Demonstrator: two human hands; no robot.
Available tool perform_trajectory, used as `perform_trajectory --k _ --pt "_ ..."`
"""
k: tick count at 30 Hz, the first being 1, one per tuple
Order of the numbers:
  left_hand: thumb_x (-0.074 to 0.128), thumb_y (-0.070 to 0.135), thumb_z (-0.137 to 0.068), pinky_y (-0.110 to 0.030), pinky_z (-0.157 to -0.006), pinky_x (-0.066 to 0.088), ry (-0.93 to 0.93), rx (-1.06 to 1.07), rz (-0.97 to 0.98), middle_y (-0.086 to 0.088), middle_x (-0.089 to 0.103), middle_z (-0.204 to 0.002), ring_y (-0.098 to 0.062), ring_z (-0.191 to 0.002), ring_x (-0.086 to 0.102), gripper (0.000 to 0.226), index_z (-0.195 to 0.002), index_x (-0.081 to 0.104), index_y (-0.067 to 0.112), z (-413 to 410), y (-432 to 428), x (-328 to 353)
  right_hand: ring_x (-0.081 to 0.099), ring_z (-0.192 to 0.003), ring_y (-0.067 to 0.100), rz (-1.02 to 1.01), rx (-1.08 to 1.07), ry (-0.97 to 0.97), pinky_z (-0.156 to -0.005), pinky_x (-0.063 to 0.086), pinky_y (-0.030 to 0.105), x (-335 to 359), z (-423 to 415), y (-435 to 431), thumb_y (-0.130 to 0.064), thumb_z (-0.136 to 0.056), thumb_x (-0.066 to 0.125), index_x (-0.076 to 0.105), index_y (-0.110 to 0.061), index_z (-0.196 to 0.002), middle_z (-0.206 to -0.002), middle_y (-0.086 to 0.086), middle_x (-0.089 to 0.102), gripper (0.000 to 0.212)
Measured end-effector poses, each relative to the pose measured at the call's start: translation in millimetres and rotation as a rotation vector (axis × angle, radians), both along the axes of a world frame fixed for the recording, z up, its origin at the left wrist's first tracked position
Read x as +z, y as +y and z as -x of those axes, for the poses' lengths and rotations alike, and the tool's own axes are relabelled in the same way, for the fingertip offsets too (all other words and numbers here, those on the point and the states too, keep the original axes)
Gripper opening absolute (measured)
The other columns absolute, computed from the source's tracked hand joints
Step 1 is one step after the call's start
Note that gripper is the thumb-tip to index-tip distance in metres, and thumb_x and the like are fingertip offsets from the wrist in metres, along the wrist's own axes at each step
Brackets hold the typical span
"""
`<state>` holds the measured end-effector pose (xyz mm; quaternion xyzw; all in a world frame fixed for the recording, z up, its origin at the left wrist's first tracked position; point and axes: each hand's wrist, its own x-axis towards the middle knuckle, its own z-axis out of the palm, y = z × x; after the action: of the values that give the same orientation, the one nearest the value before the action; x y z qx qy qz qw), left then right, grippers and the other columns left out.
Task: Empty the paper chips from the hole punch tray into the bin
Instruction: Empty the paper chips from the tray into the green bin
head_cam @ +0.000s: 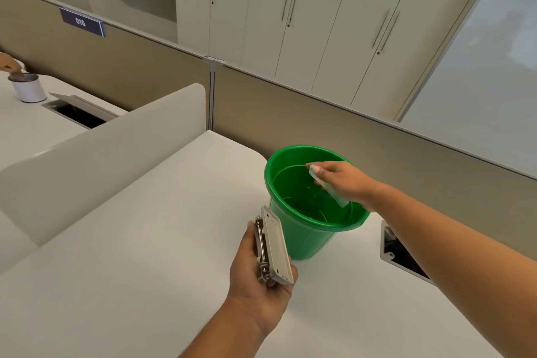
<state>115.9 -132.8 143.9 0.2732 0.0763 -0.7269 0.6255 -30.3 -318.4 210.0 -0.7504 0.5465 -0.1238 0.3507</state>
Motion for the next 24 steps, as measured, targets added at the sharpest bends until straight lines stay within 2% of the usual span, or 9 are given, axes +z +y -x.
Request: perform_trajectory --k 3,6,8,10,12,13,15,20,24 --pt "0.059 0.047 -0.088 -0.02 -0.035 0.041 0.005 0.002 0.005 -0.004 0.055 -0.048 -0.014 -0.035 0.051 0.042 -0.064 0.074 0.016 -1 -1 -1 0.062 -0.089 0.025 -0.248 -0.13 -0.291 -0.075 0.051 0.036 8 2 2 -0.044 -0.102 0.039 0.063 -0.03 -0.124 -0.116 0.014 0.064 0.036" --pt "0.059 0.047 -0.088 -0.021 -0.035 0.042 0.008 0.001 0.006 -0.004 0.057 -0.048 -0.015 -0.035 0.053 0.043 -0.062 0.076 0.017 -1 -1 -1 0.062 -0.095 0.03 -0.349 -0.101 -0.369 -0.078 0.055 0.039 10 3 6 -0.044 -0.103 0.036 0.063 -0.034 -0.118 -0.118 0.016 0.063 0.033" --pt "0.059 0.047 -0.088 -0.021 -0.034 0.041 0.017 -0.004 0.005 -0.004 0.055 -0.047 -0.014 -0.034 0.051 0.043 -0.062 0.074 0.016 0 -1 -1 0.062 -0.095 0.029 -0.291 -0.111 -0.358 -0.082 0.055 0.042 8 -2 5 -0.044 -0.102 0.037 0.061 -0.03 -0.125 -0.119 0.015 0.063 0.036" --pt "0.06 0.046 -0.087 -0.02 -0.034 0.04 0.021 -0.008 0.003 -0.003 0.053 -0.046 -0.014 -0.033 0.049 0.041 -0.062 0.071 0.015 1 -2 -1 0.062 -0.1 0.026 0.015 -0.051 -0.159 -0.089 0.052 0.044 4 -6 5 -0.045 -0.101 0.038 0.057 -0.028 -0.134 -0.124 0.012 0.063 0.042" --pt "0.061 0.046 -0.086 -0.02 -0.035 0.041 0.016 -0.011 -0.004 -0.003 0.053 -0.048 -0.014 -0.035 0.049 0.039 -0.064 0.071 0.015 2 -2 -2 0.059 -0.107 0.024 0.362 0.16 0.268 -0.096 0.047 0.041 -1 -6 2 -0.05 -0.1 0.036 0.053 -0.031 -0.138 -0.12 0.008 0.061 0.046" --pt "0.062 0.046 -0.086 -0.02 -0.036 0.041 0.013 -0.011 -0.006 -0.004 0.054 -0.05 -0.014 -0.036 0.05 0.038 -0.065 0.071 0.015 3 -2 -3 0.058 -0.107 0.025 0.42 0.259 0.436 -0.096 0.046 0.04 -4 -6 4 -0.052 -0.099 0.036 0.052 -0.032 -0.139 -0.113 0.006 0.057 0.047" --pt "0.061 0.046 -0.086 -0.02 -0.036 0.042 0.0 -0.007 -0.003 -0.005 0.056 -0.051 -0.015 -0.037 0.052 0.038 -0.066 0.074 0.016 2 -2 -4 0.057 -0.105 0.025 0.374 0.294 0.524 -0.094 0.044 0.039 -8 -7 7 -0.054 -0.098 0.035 0.051 -0.032 -0.14 -0.106 0.003 0.052 0.05" --pt "0.059 0.047 -0.088 -0.02 -0.038 0.043 -0.014 0.006 -0.005 -0.004 0.059 -0.052 -0.015 -0.039 0.054 0.04 -0.066 0.077 0.019 2 -1 -5 0.061 -0.112 0.025 0.27 0.177 0.277 -0.097 0.043 0.034 -9 -9 7 -0.047 -0.1 0.04 0.059 -0.021 -0.134 -0.126 0.008 0.066 0.046" --pt "0.06 0.047 -0.087 -0.02 -0.038 0.042 -0.011 0.004 0.0 -0.004 0.059 -0.053 -0.014 -0.039 0.053 0.038 -0.069 0.076 0.018 3 -1 -3 0.067 -0.082 0.023 -0.005 -0.127 -0.25 -0.073 0.058 0.037 2 -7 11 -0.042 -0.102 0.04 0.061 -0.011 -0.128 -0.107 0.014 0.07 0.045"
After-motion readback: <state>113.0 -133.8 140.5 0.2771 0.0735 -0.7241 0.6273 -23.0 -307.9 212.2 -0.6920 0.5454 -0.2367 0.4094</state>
